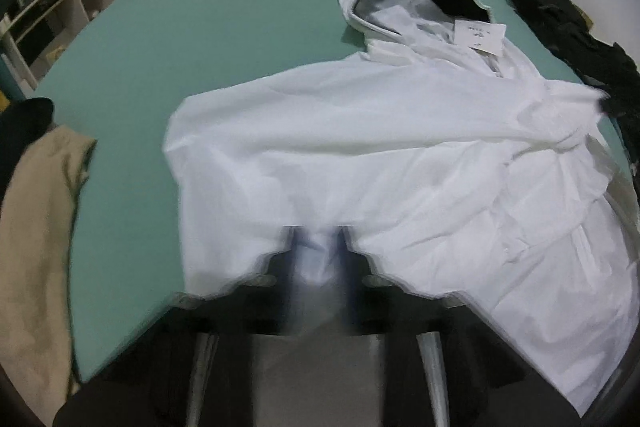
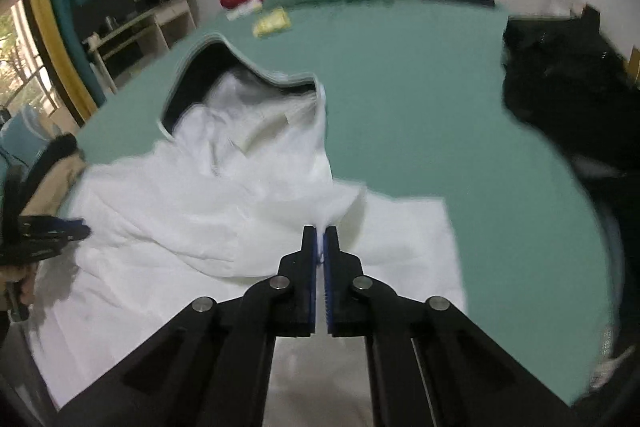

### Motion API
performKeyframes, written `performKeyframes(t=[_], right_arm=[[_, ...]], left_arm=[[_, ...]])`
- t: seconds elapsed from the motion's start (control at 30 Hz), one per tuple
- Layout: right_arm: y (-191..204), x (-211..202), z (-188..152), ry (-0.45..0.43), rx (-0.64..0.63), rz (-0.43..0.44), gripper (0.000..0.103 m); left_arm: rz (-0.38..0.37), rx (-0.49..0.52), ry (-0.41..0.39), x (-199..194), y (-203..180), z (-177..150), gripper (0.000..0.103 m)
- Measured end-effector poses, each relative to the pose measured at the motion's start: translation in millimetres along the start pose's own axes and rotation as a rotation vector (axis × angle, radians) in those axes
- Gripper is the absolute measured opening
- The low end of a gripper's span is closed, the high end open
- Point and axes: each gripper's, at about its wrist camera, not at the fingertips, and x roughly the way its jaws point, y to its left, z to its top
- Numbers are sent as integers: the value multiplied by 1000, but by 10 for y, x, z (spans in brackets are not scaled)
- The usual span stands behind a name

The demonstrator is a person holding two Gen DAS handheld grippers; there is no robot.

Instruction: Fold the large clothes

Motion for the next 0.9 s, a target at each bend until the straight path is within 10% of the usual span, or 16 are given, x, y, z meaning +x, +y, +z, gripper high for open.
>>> performKeyframes(t=[0.43, 0.53, 0.67, 0.9], right_arm=[[-217, 10, -423, 207, 16, 8, 7], [-213, -7, -381, 156, 15, -14, 18], [-212, -51, -169, 74, -10, -41, 65], [-248, 367, 319, 28, -12, 17, 65]], left_arm=[[-30, 36, 58, -228, -34, -177, 2], [-44, 9, 49, -318, -38, -71, 12], [-81, -57, -73, -565, -81, 266, 51], [-146, -110, -157, -232, -230, 996, 51]])
